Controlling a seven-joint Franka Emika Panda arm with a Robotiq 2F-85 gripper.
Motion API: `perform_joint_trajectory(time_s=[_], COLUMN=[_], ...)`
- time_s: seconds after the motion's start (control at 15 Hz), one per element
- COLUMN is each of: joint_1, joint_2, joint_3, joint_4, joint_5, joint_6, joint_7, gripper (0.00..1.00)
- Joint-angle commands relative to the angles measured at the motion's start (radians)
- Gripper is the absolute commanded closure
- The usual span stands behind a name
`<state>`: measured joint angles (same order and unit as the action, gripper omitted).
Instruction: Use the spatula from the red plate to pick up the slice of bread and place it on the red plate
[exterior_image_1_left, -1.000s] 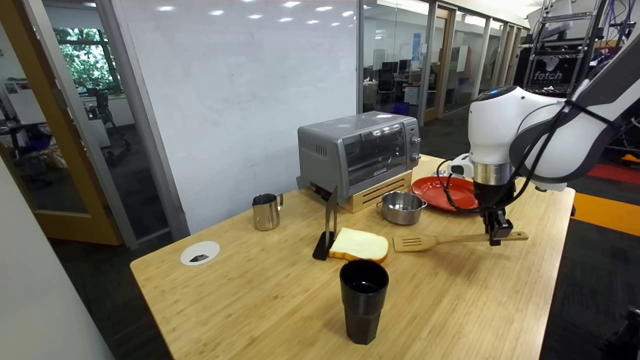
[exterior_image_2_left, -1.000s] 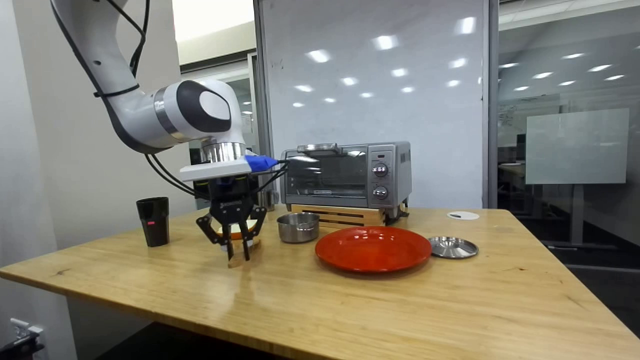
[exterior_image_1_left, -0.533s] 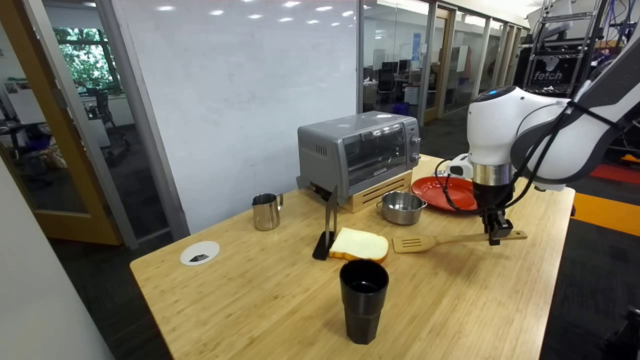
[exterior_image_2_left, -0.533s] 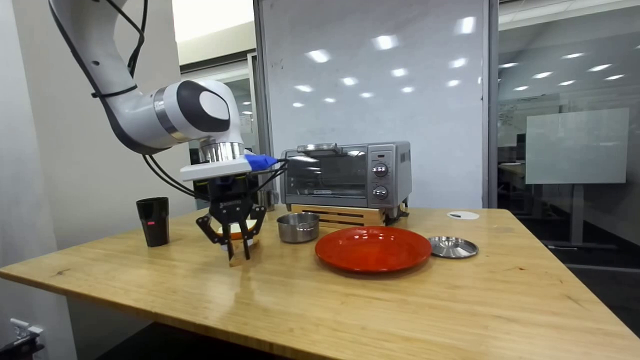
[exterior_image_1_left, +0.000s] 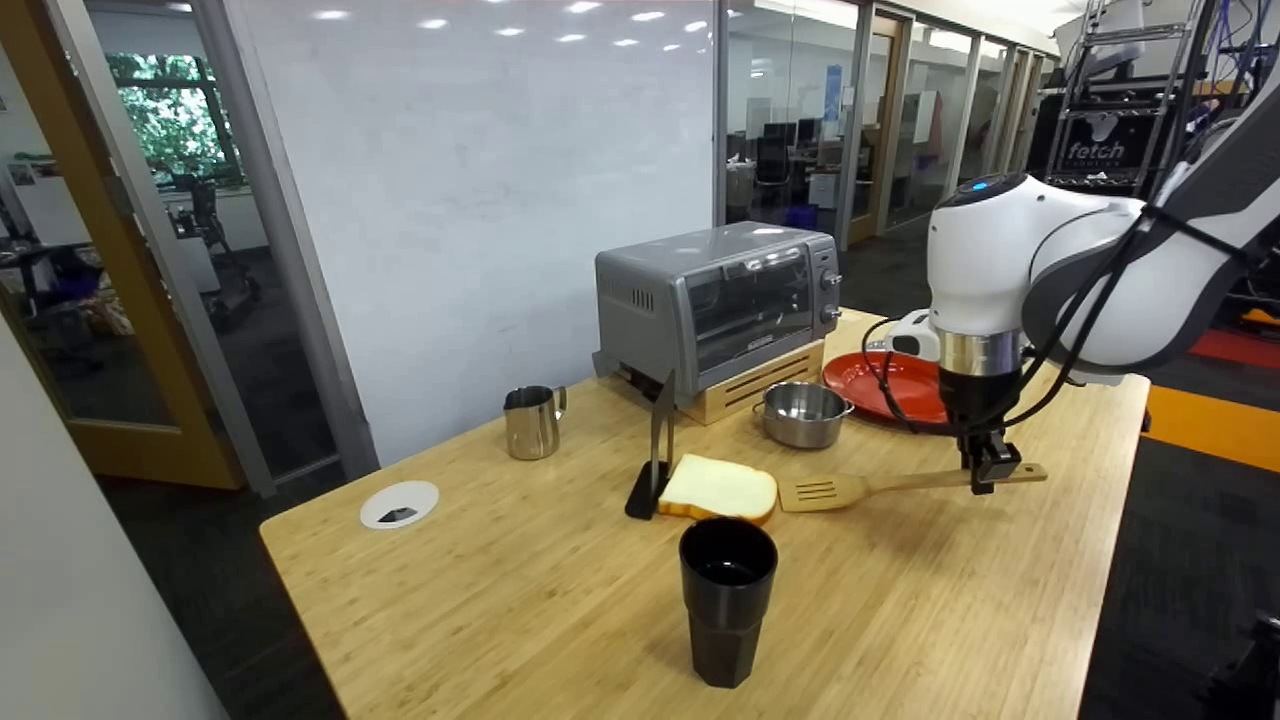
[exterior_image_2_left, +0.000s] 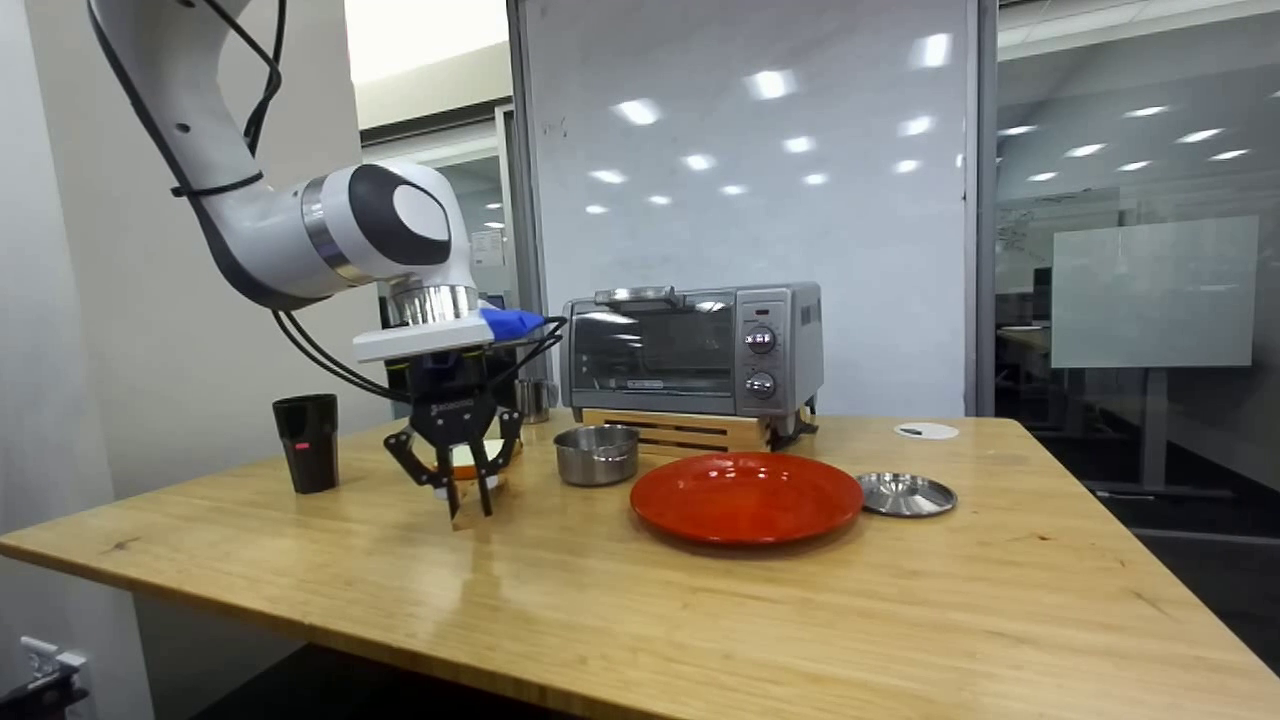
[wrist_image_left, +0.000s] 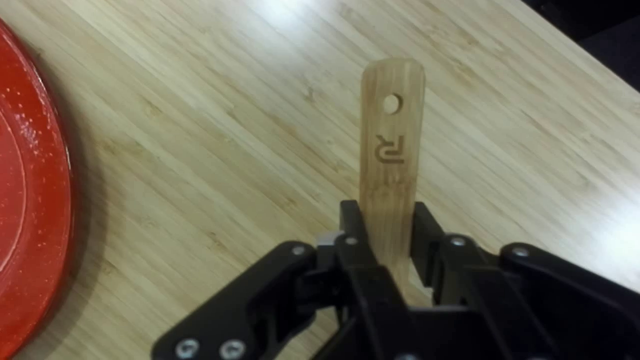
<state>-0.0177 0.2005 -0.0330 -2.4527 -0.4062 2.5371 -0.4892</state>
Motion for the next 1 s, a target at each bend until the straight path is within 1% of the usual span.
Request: perform_joint_trajectory(time_s=[0.0,0.53,0.93], joint_1=[0.007,0.012,0.007], joint_2=[0.009,0.026,0.020], joint_3=[0.012,0.018,0.005], joint_4=[0.013,0.042,0.038], joint_5=[-0.020,-0.016,-0.036], joint_6=[-0.024,-0.041,-0.048], joint_7=[0.021,0.033,0.052], gripper=[0.93,0.93,0.93])
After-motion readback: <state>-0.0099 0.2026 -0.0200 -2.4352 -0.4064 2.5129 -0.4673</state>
